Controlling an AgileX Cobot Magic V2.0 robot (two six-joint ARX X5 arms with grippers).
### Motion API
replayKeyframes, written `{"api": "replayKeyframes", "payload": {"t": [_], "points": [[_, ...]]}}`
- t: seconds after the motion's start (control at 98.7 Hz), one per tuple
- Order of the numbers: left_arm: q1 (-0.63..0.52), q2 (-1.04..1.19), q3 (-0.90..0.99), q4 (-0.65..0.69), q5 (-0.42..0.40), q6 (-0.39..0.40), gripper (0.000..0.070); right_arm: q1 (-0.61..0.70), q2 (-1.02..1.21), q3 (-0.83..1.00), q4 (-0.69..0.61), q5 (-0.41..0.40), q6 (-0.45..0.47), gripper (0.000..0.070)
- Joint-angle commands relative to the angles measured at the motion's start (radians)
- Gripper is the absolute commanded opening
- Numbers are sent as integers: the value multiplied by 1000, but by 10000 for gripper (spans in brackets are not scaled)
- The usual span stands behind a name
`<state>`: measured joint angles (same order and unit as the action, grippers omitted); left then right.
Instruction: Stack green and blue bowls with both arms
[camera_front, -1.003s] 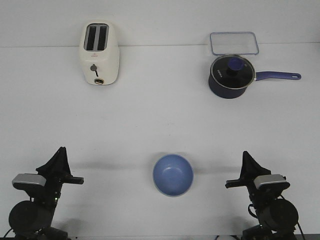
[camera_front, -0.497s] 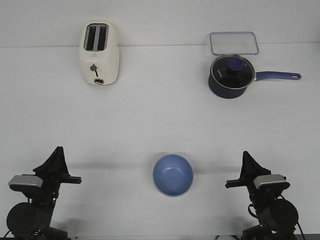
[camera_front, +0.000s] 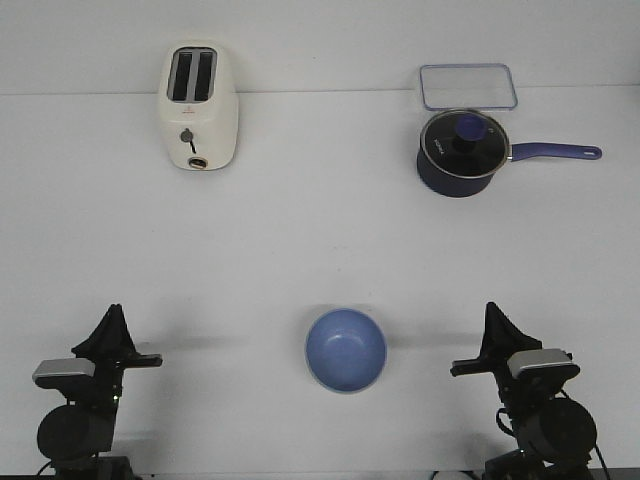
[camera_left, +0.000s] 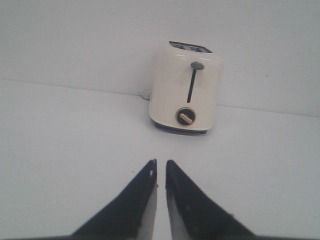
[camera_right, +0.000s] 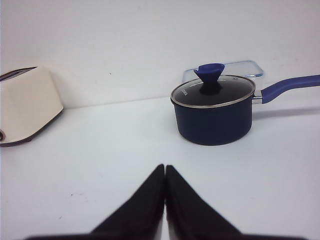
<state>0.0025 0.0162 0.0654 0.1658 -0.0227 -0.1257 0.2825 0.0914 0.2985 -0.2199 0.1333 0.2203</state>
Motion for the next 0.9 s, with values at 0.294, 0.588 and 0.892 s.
{"api": "replayKeyframes", "payload": {"t": [0.294,0.588,0.892], "points": [[24,-13,-52,41,5,13,15,4,0,2,11,2,-8,0],[23,-13,-51,45,5,9,15,4,0,2,11,2,-8,0],[23,-13,-51,45,5,9,15,4,0,2,11,2,-8,0]]}}
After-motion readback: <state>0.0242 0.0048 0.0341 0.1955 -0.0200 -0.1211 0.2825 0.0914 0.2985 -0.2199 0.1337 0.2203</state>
